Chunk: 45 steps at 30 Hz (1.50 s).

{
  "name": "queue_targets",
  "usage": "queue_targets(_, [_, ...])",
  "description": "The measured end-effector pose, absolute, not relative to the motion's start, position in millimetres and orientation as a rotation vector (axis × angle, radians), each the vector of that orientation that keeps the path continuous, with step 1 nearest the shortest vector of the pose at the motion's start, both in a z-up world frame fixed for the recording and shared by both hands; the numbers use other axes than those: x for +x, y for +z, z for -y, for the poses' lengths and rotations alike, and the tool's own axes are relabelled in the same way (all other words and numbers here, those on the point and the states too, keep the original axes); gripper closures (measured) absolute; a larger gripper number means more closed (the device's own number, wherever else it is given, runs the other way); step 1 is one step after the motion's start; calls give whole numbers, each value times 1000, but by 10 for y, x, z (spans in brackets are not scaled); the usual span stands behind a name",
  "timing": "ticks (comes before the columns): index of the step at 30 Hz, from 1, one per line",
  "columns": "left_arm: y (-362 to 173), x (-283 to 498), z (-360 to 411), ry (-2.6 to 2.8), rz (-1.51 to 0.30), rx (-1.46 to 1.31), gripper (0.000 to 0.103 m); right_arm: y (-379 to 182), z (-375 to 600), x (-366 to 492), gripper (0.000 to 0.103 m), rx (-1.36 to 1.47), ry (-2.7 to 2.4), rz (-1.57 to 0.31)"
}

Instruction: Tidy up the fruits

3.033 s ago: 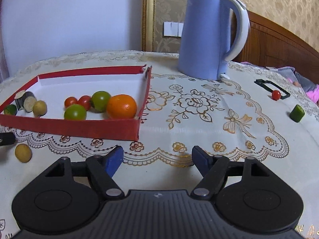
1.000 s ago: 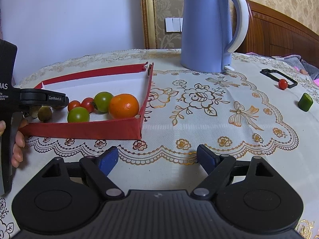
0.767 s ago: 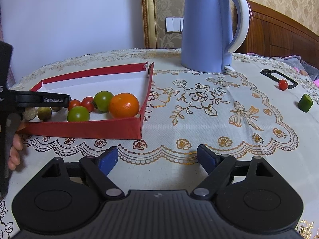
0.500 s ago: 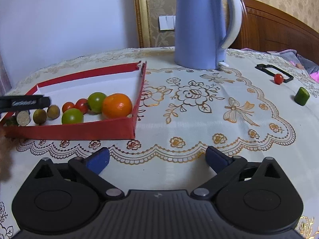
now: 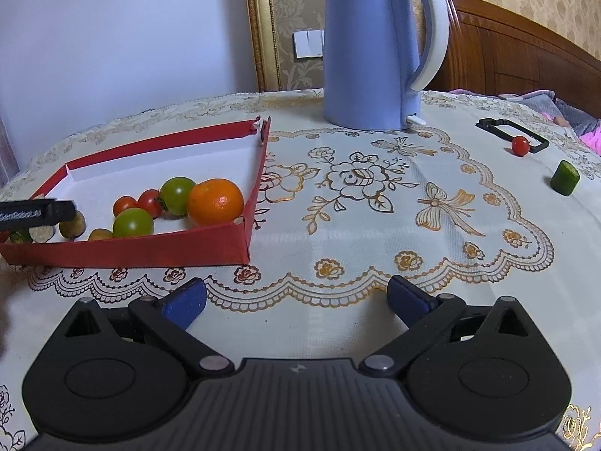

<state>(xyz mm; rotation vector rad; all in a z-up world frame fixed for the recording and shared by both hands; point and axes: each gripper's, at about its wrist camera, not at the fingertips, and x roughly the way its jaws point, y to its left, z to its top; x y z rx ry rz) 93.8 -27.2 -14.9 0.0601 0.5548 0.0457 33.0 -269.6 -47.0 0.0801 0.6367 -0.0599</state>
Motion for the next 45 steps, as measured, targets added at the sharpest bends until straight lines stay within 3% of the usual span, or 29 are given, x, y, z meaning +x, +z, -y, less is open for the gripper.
queue_targets(4, [-111,839,220,47,-533,51,5,-464,2721,318,0,94,-85,-631])
queue_targets(18, [-62,600,177,7,-551,40,5,-320,2259,126,0,2,-127,-511])
queue_targets(21, [-33,459,120,1,-540,25,0,-234,2121,68,0,-21,-113,-477])
queue_targets(45, [78,-244,165,-38,-530,53,0,-242,1777,-120,0,-6,-36,-482])
